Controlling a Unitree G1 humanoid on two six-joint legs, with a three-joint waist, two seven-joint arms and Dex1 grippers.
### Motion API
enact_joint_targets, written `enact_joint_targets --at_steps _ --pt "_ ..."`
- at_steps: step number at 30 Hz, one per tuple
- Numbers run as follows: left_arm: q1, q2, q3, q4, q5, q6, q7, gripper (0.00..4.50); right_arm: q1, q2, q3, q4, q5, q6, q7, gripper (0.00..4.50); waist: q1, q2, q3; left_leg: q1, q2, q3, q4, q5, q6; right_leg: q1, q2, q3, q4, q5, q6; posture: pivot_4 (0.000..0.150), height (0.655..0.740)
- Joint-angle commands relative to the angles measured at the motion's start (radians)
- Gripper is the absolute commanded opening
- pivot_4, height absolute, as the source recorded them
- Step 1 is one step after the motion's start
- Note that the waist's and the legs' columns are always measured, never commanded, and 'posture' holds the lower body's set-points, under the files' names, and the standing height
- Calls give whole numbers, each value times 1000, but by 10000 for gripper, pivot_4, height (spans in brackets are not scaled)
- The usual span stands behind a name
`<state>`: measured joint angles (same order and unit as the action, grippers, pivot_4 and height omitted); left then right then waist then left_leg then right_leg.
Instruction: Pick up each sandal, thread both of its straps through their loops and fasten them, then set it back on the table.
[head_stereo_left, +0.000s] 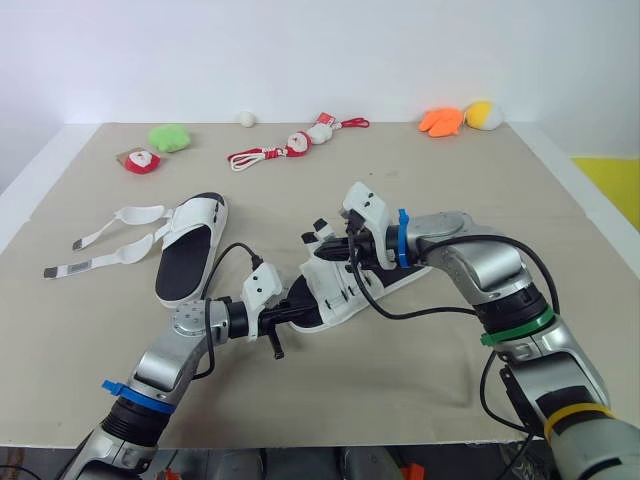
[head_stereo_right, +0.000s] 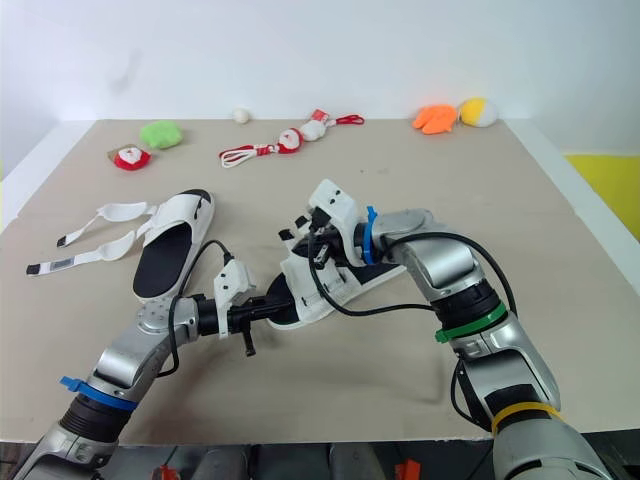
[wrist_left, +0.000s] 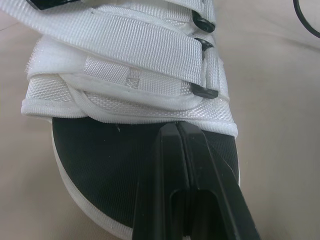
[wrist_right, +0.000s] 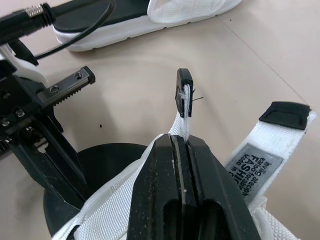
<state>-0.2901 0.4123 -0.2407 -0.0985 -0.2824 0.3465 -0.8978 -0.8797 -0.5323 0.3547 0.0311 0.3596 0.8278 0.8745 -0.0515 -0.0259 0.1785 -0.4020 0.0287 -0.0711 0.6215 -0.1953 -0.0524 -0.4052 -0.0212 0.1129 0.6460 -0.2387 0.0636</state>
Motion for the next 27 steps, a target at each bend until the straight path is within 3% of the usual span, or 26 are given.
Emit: enact_joint_targets --at_steps 1,10,27 --pt "48 9 -54 47 40 38 2 0 -11 4 -63 -51 4 -54 9 756 0 0 0 0 0 0 0 0 0 0 0 0 0 0 0 1500 7400" --pt "63 13 -53 36 37 42 4 0 94 -91 -66 -114 -51 -310 140 756 1 0 0 -1 0 0 -2 0 -1 0 0 0 0 -1 1 1500 7400" --pt "50 10 -54 47 39 40 -2 0 35 -18 -38 -94 -120 -339 167 756 2 0 0 -1 0 0 -2 0 -1 0 0 0 0 -1 0 1500 7400"
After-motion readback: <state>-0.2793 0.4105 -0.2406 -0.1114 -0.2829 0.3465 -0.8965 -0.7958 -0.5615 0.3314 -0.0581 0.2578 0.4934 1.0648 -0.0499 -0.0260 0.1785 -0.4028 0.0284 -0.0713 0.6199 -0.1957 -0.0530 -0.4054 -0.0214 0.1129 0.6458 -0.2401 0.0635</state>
